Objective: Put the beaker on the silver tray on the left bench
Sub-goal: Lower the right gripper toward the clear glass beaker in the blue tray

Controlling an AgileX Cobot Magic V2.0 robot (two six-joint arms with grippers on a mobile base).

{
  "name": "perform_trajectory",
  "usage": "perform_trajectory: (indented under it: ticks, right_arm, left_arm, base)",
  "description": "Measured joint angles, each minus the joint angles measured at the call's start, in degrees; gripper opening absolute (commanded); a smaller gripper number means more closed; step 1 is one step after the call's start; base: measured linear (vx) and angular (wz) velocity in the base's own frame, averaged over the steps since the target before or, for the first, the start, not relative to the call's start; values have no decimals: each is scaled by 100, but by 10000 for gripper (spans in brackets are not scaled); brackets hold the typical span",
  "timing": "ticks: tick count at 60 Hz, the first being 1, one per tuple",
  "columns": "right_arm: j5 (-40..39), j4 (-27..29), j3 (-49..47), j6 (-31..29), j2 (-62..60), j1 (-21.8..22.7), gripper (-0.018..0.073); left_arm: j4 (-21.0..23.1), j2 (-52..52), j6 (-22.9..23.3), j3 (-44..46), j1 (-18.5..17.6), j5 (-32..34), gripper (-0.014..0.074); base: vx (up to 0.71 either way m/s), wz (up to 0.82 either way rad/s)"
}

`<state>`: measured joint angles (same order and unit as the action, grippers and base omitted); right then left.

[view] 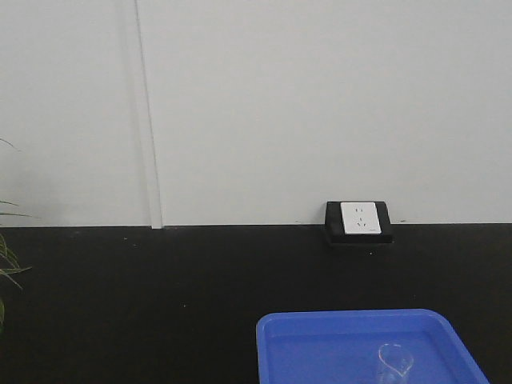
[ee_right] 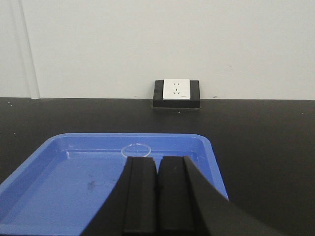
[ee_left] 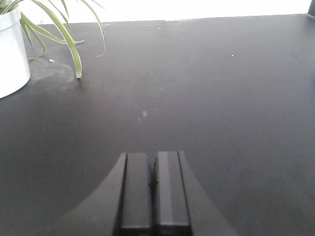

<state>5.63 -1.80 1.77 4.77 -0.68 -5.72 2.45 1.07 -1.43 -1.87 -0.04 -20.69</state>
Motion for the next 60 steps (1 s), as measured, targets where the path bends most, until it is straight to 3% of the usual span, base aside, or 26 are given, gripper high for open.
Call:
perform_trajectory:
  ticks: [60]
  right_arm:
    - [-14, 0, 0, 0, 0, 0, -11]
  left_arm:
    - [0, 0, 0, 0, 0, 0, 1]
  base:
    - [0, 0]
